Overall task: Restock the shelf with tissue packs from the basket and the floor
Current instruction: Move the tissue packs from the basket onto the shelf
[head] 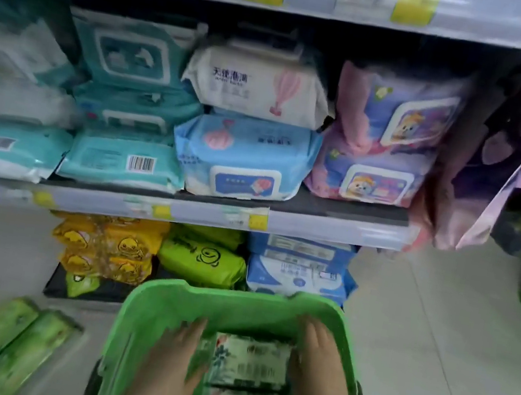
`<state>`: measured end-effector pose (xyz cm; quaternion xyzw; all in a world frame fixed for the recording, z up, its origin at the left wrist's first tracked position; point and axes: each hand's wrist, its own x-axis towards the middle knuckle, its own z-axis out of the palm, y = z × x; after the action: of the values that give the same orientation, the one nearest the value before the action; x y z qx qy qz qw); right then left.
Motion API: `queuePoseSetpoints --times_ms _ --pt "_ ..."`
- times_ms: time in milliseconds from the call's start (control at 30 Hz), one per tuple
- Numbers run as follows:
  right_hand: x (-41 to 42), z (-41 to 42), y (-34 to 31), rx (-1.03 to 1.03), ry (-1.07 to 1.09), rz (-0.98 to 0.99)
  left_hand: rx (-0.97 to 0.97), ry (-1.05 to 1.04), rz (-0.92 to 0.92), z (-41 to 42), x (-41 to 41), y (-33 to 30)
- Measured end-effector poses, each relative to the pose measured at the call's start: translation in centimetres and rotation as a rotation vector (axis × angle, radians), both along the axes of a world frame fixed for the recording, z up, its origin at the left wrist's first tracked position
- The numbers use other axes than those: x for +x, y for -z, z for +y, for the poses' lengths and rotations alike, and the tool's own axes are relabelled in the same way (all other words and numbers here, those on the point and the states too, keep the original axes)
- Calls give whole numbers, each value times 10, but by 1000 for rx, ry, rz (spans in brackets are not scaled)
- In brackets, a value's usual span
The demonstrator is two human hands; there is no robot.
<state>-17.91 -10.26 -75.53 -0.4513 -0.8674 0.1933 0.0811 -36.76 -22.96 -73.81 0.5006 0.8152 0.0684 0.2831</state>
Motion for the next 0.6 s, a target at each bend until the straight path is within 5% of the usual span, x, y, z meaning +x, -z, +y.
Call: queuePoseSetpoints --times_ms 167,333,600 --pt "16 -12 74 -487 217 -150 -297 -153 -350 -6 15 57" --pt "10 -10 116 -749 385 -132 -460 -257 -505 18 25 79" --pt "11 1 176 -864 437 -52 -497 -326 -589 48 26 120"
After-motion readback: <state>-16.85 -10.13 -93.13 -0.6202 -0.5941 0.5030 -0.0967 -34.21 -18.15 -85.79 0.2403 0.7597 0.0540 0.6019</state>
